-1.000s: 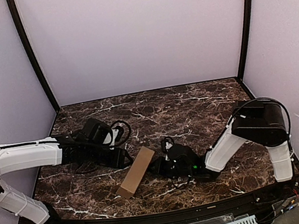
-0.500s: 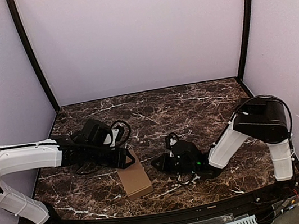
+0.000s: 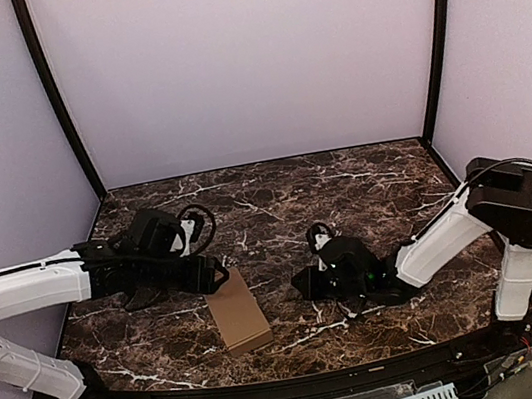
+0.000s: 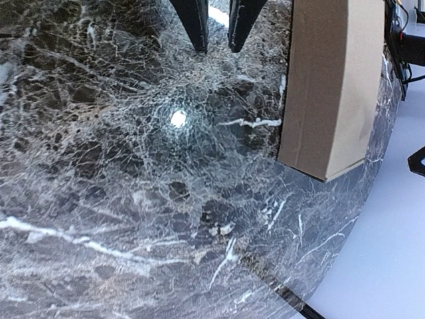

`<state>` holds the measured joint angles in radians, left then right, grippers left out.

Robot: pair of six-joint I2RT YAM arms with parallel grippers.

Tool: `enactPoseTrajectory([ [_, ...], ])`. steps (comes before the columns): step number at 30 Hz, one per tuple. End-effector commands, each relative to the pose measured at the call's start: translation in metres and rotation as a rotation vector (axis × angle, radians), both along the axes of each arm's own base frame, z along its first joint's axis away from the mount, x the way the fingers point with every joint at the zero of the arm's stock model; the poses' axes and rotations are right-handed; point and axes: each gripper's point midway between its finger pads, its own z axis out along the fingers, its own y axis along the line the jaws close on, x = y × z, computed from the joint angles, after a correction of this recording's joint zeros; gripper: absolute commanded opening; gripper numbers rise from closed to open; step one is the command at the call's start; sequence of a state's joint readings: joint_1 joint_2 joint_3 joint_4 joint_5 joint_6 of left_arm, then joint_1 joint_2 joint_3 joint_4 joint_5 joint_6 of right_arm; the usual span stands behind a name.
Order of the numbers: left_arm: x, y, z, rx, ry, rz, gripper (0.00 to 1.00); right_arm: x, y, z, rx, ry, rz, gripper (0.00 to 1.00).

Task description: Fold the paper box

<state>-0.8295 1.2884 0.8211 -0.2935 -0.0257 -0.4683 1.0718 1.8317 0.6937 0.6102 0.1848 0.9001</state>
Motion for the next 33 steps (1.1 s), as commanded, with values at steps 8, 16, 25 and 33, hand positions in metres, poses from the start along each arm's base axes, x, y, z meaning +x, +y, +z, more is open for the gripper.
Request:
enactPoseTrajectory([
  [8, 0.009, 0.042, 0.048, 0.148, -0.175, 0.052, 0.97, 0.021, -0.063, 0.083, -0.355, -0.326, -0.023, 0.9],
  [16, 0.015, 0.062, 0.084, 0.204, -0.268, 0.091, 0.99, 0.023, -0.117, 0.139, -0.498, -0.439, -0.098, 0.99],
  [25, 0.011, 0.1, 0.128, 0.21, -0.42, 0.187, 0.99, 0.013, -0.196, 0.193, -0.569, -0.454, -0.337, 0.99],
  [33, -0.008, 0.138, 0.136, 0.17, -0.502, 0.283, 0.99, -0.004, -0.228, 0.193, -0.472, -0.438, -0.406, 0.99],
])
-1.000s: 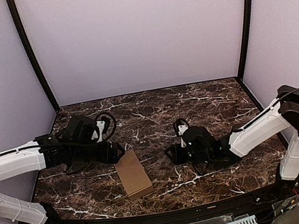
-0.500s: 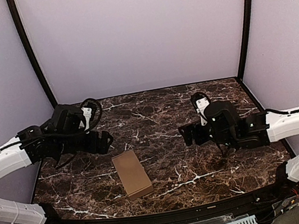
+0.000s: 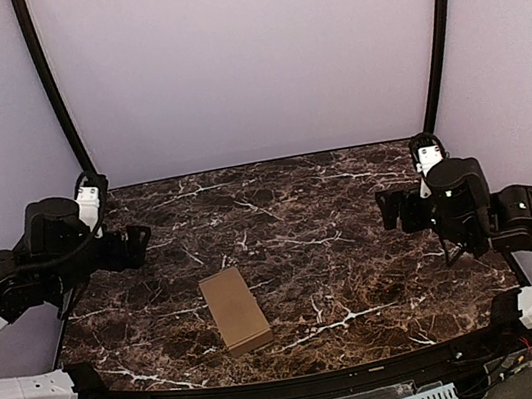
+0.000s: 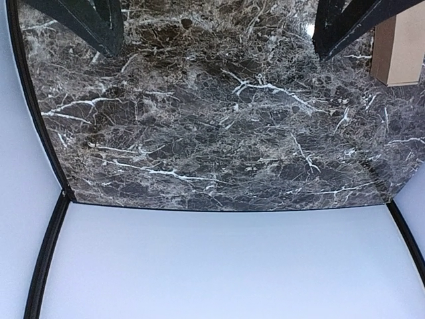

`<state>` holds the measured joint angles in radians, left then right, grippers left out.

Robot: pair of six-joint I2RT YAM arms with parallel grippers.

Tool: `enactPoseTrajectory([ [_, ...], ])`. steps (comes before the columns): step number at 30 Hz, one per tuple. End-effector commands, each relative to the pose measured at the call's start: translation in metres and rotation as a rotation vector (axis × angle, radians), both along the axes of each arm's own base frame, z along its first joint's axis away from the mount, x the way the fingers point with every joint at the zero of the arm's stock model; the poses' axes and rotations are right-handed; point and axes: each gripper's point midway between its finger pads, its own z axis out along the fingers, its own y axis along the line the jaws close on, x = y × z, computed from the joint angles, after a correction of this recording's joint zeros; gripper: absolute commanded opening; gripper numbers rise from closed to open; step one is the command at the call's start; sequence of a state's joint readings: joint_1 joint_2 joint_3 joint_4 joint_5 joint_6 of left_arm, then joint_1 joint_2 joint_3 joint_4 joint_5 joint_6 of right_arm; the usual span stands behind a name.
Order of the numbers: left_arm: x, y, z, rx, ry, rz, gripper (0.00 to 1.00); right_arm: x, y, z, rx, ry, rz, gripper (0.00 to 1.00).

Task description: Fold the paper box

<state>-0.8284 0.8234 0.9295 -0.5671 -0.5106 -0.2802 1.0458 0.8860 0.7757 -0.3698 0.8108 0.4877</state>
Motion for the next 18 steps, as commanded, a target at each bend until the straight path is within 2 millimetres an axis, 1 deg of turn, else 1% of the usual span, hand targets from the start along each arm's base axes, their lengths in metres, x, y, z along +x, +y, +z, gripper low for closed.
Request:
enactPoseTrajectory([
  [1, -0.013, 0.024, -0.01, 0.002, -0.017, 0.039, 0.99, -0.008, -0.02, -0.023, 0.0, 0.046, -0.044, 0.99],
  [2, -0.016, 0.024, -0.014, -0.006, -0.012, 0.029, 0.99, -0.011, -0.017, -0.026, -0.001, 0.061, -0.011, 0.98],
  [3, -0.019, 0.026, -0.012, -0.029, -0.024, 0.025, 0.99, -0.014, -0.014, -0.028, -0.008, 0.072, 0.023, 0.99],
  [4, -0.021, 0.026, -0.016, -0.036, -0.021, 0.017, 0.99, -0.016, -0.014, -0.03, -0.019, 0.075, 0.04, 0.98],
  [5, -0.024, 0.028, -0.013, -0.058, -0.031, 0.017, 0.99, -0.017, -0.016, -0.032, -0.017, 0.072, 0.035, 0.98],
  [6, -0.026, 0.029, -0.017, -0.062, -0.027, 0.014, 0.99, -0.018, -0.02, -0.034, -0.01, 0.071, 0.027, 0.99],
  [8, -0.029, 0.032, -0.015, -0.078, -0.036, 0.018, 0.99, -0.019, -0.023, -0.034, 0.009, 0.058, 0.019, 0.99],
  [12, -0.029, 0.036, -0.014, -0.076, -0.039, 0.032, 0.99, -0.019, -0.029, -0.033, 0.015, 0.046, -0.002, 0.98],
  [15, -0.029, 0.035, -0.014, -0.073, -0.036, 0.031, 0.99, -0.023, -0.023, -0.033, 0.005, 0.065, 0.051, 0.98],
  [17, -0.028, 0.034, -0.016, -0.071, -0.033, 0.03, 0.99, -0.023, -0.022, -0.032, 0.006, 0.066, 0.049, 0.99],
  [18, -0.028, 0.034, -0.016, -0.07, -0.03, 0.032, 0.99, -0.021, -0.025, -0.032, 0.005, 0.063, 0.024, 0.99],
])
